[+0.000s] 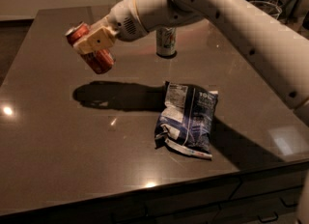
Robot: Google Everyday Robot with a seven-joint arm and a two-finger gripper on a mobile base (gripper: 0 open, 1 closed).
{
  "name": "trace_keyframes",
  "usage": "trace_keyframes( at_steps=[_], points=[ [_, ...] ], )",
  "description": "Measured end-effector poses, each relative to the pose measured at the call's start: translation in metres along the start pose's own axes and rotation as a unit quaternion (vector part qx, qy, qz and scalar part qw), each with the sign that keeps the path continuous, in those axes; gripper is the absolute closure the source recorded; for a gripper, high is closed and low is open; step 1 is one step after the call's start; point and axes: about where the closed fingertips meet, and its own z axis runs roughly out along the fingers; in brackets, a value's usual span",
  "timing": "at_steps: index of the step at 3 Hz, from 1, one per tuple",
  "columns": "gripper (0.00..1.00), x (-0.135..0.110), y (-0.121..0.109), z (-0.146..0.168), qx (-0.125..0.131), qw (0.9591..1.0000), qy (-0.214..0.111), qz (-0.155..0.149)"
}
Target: Place coke can upright
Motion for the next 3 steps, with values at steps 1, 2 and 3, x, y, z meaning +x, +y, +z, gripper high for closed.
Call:
trace_keyframes(
  at_steps=[1,2,3],
  points=[
    [1.00,0.004,-0.016,0.001,0.030,0.9943,-0.102,-0.002],
    [1.00,0.002,-0.038,0.004,0.051,0.9836,-0.173,-0.009],
    [1.00,0.007,-0.053,0.015,0.054,0.9771,-0.206,-0.004]
  ],
)
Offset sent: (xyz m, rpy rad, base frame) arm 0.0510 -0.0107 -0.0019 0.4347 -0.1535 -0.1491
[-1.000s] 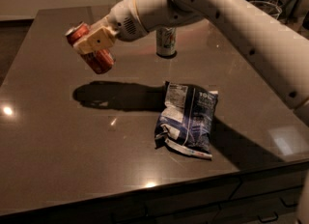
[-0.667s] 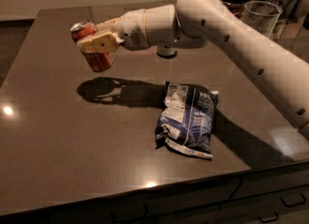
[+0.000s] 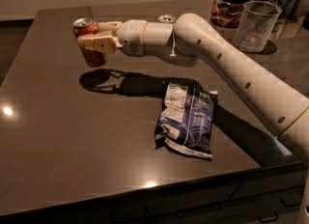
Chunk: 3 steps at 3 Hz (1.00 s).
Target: Place coke can upright
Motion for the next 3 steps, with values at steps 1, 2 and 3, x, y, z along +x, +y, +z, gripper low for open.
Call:
trace_keyframes(
  at_steps=[1,2,3],
  points=[
    [1.00,0.008,-0.002,0.004,-0.002,0.9999,-0.009,0.009],
    [1.00,0.014,-0.003,0.008,-0.003,0.9998,-0.015,0.015],
    [1.00,0.018,-0.004,0.010,-0.001,0.9996,-0.021,0.019]
  ],
)
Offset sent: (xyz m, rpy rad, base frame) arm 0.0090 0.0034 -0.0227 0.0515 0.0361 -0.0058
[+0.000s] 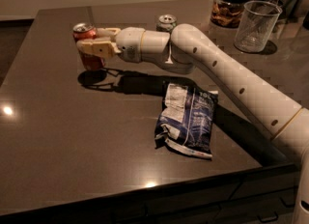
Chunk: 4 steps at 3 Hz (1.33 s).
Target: Place coke can upright
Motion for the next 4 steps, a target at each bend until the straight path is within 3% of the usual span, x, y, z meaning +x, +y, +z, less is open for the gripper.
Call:
trace_keyframes(
  at_steps=[1,2,3,4],
  points=[
    [1.00,0.004,-0.001,0.002,0.004,1.0000,0.000,-0.002],
    [0.85,0.008,-0.003,0.004,0.007,0.9999,0.008,-0.005],
    [0.53,0.014,-0.005,0.005,0.009,0.9999,0.012,-0.003],
    [0.31,0.017,-0.006,0.005,0.009,0.9999,0.013,0.000]
  ],
)
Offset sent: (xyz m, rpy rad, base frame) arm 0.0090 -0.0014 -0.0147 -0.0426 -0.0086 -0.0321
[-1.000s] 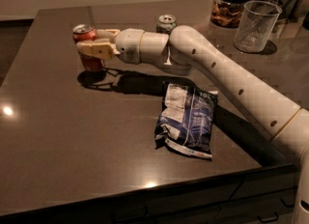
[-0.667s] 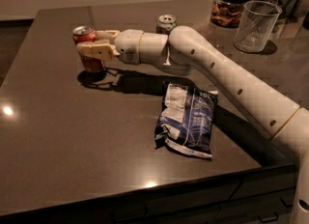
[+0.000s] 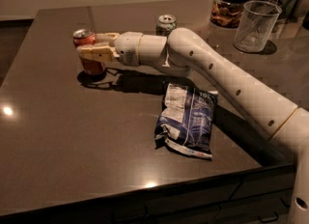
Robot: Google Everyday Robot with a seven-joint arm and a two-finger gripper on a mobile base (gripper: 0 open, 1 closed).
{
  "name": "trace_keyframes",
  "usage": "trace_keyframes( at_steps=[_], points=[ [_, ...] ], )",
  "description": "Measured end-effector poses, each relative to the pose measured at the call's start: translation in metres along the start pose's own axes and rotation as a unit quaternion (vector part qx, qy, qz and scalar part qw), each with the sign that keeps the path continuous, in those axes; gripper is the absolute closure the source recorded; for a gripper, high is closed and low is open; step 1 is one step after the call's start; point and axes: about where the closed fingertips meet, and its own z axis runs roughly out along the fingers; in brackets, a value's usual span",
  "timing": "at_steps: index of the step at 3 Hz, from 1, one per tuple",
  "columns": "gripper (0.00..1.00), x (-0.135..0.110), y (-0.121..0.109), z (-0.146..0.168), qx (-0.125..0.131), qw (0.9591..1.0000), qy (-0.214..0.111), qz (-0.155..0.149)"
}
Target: Place coke can upright
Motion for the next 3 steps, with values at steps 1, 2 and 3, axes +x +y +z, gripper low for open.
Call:
trace_keyframes(
  at_steps=[1,2,3],
  points=[
    [0.07,0.0041,-0.0003,-0.0010,0.002,1.0000,-0.001,0.005],
    [0.00,0.0040,0.0009,0.0005,0.001,1.0000,-0.001,0.005],
    [0.00,0.0040,0.0009,0.0005,0.001,1.0000,-0.001,0.005]
  ],
)
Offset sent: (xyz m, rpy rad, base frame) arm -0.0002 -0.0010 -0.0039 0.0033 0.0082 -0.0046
